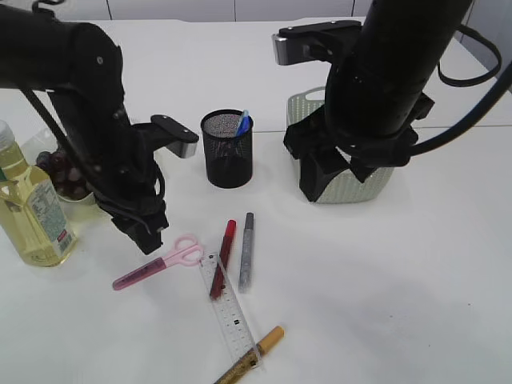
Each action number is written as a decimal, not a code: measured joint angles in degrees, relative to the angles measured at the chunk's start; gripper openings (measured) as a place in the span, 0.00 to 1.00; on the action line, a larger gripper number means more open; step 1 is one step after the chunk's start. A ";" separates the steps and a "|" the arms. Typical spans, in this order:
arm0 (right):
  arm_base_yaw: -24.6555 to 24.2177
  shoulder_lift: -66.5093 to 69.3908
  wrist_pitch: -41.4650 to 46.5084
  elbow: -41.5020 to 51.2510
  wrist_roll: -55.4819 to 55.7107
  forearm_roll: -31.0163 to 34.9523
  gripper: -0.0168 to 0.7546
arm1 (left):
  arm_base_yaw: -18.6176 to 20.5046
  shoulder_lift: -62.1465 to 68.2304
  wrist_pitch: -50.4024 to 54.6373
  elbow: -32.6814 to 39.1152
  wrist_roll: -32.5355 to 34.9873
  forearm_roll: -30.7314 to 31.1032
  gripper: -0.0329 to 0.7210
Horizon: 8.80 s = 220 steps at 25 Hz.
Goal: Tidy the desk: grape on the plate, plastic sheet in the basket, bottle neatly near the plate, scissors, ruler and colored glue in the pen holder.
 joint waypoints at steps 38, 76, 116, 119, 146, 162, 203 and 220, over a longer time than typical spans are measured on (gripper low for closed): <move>0.00 0.00 -0.08 0.00 0.00 0.61 0.70 | -3.47 10.33 -9.49 -0.07 0.34 6.75 0.51; 0.00 0.00 -0.01 0.00 -0.26 0.61 0.70 | -1.20 6.22 -4.90 -0.48 -18.33 6.75 0.22; 0.00 0.00 -0.52 0.00 -1.42 -0.99 0.70 | -1.20 -2.33 -97.62 16.66 -27.20 3.06 0.22; 0.00 0.00 -0.52 0.00 -1.45 -1.49 0.70 | -1.20 1.26 -97.37 12.79 -27.20 3.03 0.22; 0.00 0.00 -1.67 0.00 -1.55 -4.25 0.70 | -1.20 11.62 -96.52 6.63 -31.34 3.13 0.27; 0.00 0.00 -1.75 0.00 -1.55 -4.25 0.70 | -1.20 11.62 -94.47 6.63 -31.57 3.23 0.36; 5.21 1.16 0.73 -6.64 6.87 9.48 0.70 | -1.20 -14.75 11.76 -9.93 -32.11 4.26 0.36; 9.29 14.56 0.52 -6.64 10.89 10.35 0.70 | -1.20 -40.75 12.26 3.39 -36.68 10.42 0.40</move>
